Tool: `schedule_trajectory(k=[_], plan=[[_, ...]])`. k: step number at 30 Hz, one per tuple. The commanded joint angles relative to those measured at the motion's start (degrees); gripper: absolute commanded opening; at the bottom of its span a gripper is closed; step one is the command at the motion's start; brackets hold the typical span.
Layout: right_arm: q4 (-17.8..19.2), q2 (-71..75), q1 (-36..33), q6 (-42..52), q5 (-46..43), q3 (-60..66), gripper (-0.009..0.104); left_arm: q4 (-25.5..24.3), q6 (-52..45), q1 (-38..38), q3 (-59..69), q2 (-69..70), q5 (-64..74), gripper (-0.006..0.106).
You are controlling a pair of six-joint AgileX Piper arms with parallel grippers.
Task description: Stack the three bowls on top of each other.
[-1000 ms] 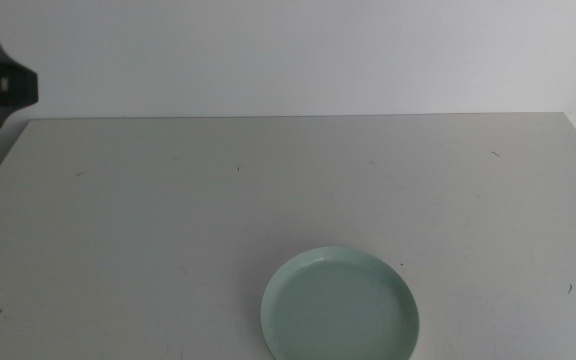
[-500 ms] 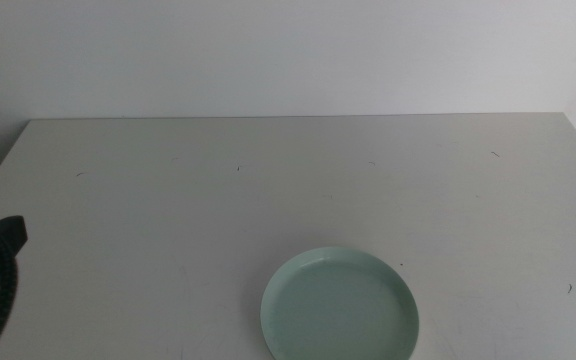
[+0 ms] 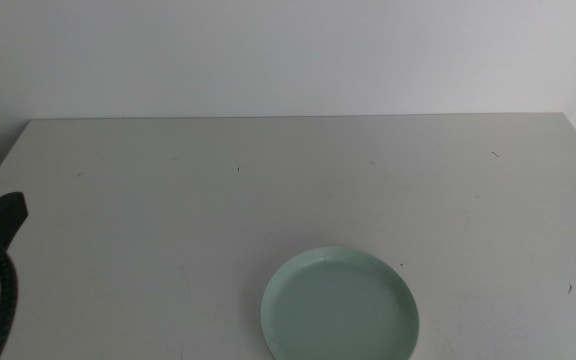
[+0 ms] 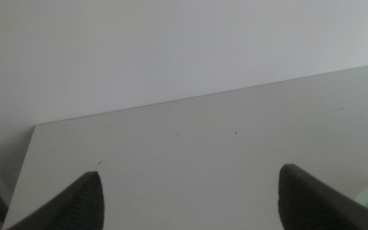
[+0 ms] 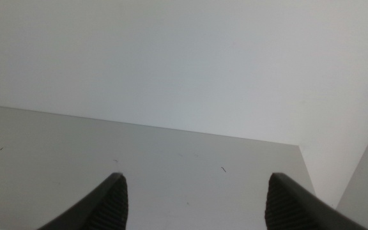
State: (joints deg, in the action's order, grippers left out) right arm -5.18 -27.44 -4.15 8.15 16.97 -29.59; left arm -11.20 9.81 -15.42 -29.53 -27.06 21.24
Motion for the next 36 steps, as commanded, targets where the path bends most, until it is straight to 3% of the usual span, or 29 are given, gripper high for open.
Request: schedule_trajectory(k=[1, 7, 19, 27, 36], plan=[[0.6, 0.2, 0.0, 0.3, -4.6, -0.9, 0.055, -0.2, 0.7, 0.1, -1.6, 0.6, -3.2, 0.105], [0.7, 7.9, 0.0, 0.3, -5.3, 6.4, 0.055, 2.3, 0.7, 0.4, 2.2, 8.2, -3.8, 0.105], [1.0, 24.3, 1.6, 0.3, -8.6, 24.0, 0.055, 16.5, 0.7, 12.1, 21.9, 25.6, -9.0, 0.105], [1.0, 27.7, 1.6, 0.3, -9.3, 28.6, 0.055, 16.2, 0.7, 12.5, 31.0, 28.6, -14.3, 0.105], [0.4, 29.6, 1.6, 0.3, -8.8, 30.9, 0.055, 10.5, 0.7, 12.5, 31.0, 28.6, -11.5, 0.105]])
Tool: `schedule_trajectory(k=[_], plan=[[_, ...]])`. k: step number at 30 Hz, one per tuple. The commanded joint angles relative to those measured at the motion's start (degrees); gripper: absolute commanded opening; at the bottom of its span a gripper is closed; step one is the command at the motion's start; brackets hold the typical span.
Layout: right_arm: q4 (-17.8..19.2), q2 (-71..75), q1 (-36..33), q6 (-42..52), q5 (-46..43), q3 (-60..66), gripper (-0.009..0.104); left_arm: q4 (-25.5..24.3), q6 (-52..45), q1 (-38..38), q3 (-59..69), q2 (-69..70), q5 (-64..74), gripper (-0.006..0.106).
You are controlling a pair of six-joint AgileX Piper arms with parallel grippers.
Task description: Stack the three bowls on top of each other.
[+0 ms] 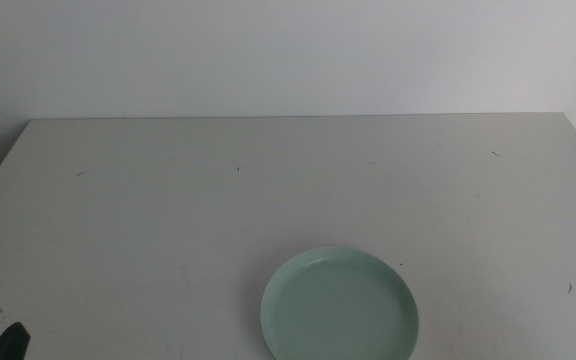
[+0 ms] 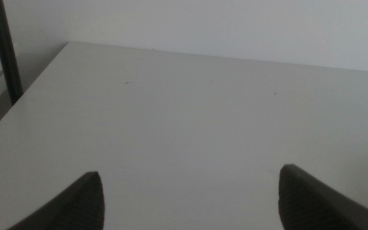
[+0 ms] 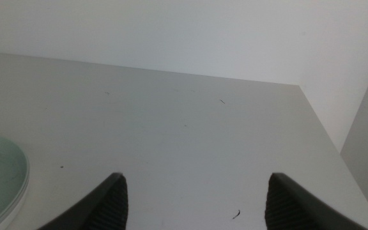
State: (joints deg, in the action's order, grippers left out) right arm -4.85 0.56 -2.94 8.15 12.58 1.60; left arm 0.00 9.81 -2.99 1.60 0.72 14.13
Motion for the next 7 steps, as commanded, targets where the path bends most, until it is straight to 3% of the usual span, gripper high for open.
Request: schedule_trajectory(k=[1, 7], plan=[[0.0, 1.6, 0.4, 0.3, -4.8, -0.3, 0.055, -0.8, 0.7, 0.1, -0.1, 0.9, -4.4, 0.105], [0.1, 1.5, 0.4, 0.3, -4.9, -0.3, 0.055, -0.8, 0.7, 0.1, -0.1, 0.8, -4.4, 0.105]])
